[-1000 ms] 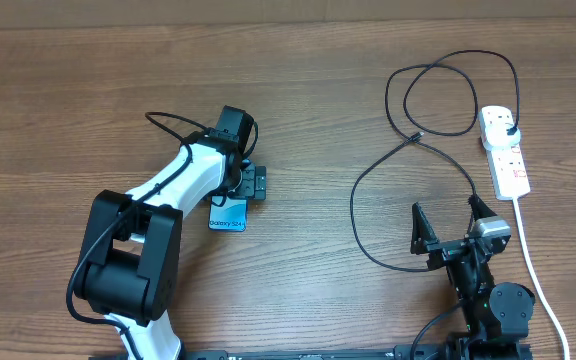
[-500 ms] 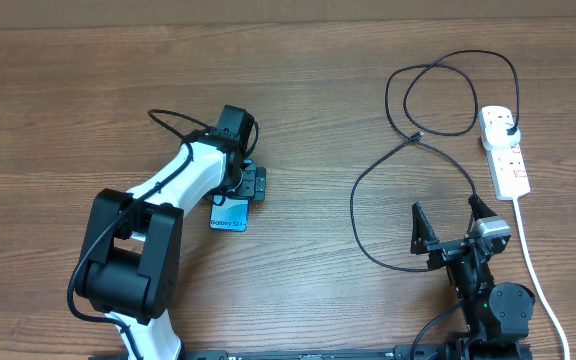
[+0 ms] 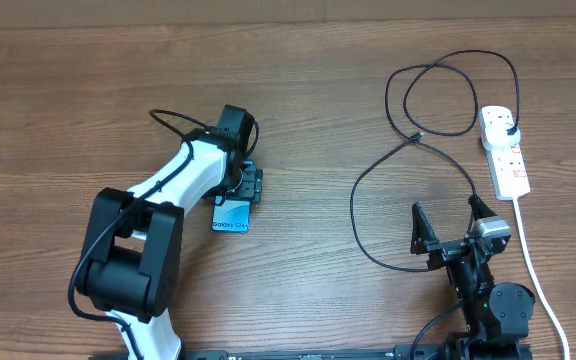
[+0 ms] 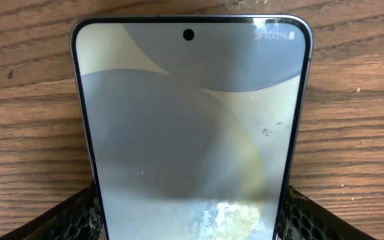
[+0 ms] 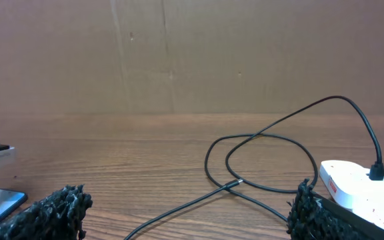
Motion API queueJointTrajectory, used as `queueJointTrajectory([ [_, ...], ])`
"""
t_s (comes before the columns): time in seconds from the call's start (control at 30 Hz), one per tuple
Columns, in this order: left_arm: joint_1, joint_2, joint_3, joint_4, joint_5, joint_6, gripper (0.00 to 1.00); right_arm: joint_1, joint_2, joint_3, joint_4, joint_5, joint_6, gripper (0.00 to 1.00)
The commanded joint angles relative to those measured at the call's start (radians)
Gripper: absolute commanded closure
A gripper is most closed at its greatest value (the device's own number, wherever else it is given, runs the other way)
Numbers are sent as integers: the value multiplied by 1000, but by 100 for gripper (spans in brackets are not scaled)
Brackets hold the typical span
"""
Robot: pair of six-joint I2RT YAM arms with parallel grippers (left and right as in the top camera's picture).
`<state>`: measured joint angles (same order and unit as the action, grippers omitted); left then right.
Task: Plug charger to phone and switch on socket
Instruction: 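Lift the phone with the left gripper and hold it upright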
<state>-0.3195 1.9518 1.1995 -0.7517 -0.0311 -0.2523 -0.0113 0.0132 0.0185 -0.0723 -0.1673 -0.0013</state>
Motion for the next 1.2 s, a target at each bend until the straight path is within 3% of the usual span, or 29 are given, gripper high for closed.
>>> queueJointTrajectory([
  [0.0,-5,171,-76,-51,193,5,27,5,-7,-11,3,10,-7,0],
  [0.17,-6,171,3,-125,246,6,33,5,-7,-11,3,10,-7,0],
  [0.6,-6,171,62,-186,306,6,36,5,-7,-11,3,10,-7,0],
  [1.17,-5,171,83,-195,615,67,38,5,-7,-11,3,10,-7,0],
])
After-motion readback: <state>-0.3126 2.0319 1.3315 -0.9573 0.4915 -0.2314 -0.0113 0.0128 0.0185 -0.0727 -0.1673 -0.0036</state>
